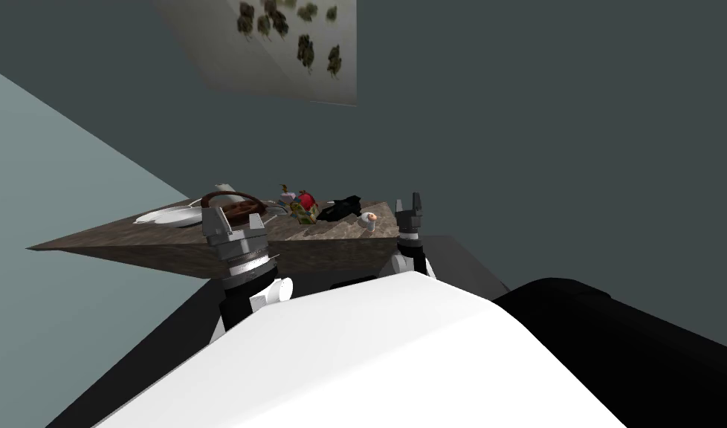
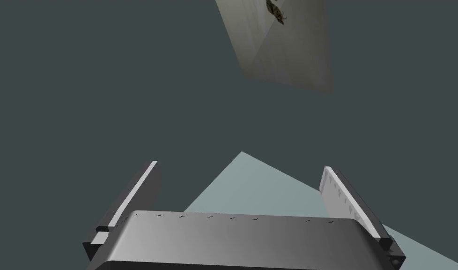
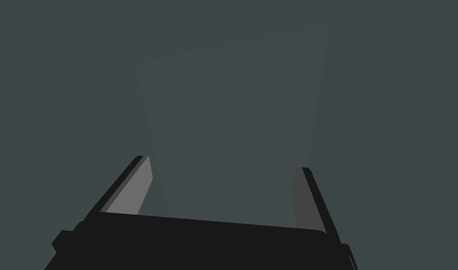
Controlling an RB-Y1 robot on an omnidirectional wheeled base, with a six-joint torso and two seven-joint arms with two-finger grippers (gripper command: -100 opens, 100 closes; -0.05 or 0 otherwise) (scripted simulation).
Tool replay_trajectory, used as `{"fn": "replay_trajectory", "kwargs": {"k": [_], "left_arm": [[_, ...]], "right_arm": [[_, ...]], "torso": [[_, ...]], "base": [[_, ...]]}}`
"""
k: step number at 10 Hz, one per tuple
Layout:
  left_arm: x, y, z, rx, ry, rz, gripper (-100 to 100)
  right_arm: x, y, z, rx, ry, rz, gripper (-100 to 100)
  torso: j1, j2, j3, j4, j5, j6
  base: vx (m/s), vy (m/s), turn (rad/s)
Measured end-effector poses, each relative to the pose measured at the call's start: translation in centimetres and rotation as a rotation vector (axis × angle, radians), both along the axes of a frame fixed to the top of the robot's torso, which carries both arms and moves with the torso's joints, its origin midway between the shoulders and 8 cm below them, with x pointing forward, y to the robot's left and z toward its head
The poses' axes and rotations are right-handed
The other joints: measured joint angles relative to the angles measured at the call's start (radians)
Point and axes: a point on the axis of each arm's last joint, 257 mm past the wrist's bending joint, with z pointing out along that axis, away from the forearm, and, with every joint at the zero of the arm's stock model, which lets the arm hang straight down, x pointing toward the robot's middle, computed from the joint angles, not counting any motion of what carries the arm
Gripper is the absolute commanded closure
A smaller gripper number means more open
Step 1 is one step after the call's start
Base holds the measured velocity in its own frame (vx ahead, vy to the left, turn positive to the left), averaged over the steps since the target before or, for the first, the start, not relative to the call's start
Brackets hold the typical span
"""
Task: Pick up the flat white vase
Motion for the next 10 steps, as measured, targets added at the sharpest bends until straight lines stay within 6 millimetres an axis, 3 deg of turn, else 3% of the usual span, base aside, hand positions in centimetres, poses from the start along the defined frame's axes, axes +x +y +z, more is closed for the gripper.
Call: {"fn": "replay_trajectory", "kwargs": {"k": [4, 10], "left_arm": [[0.0, 0.0, 0.0, 0.000, 0.000, 0.000, 0], [0.0, 0.0, 0.0, 0.000, 0.000, 0.000, 0]], "right_arm": [[-0.2, 1.4, -0.7, -0.118, 0.015, 0.033, -100], [0.0, 3.4, -3.2, -0.319, 0.044, 0.078, -100]], "torso": [[-0.002, -0.001, 0.000, 0.000, 0.000, 0.000], [0.000, 0.001, 0.001, 0.000, 0.000, 0.000]], "base": [[0.009, -0.019, -0.080], [-0.012, -0.003, -0.063]]}}
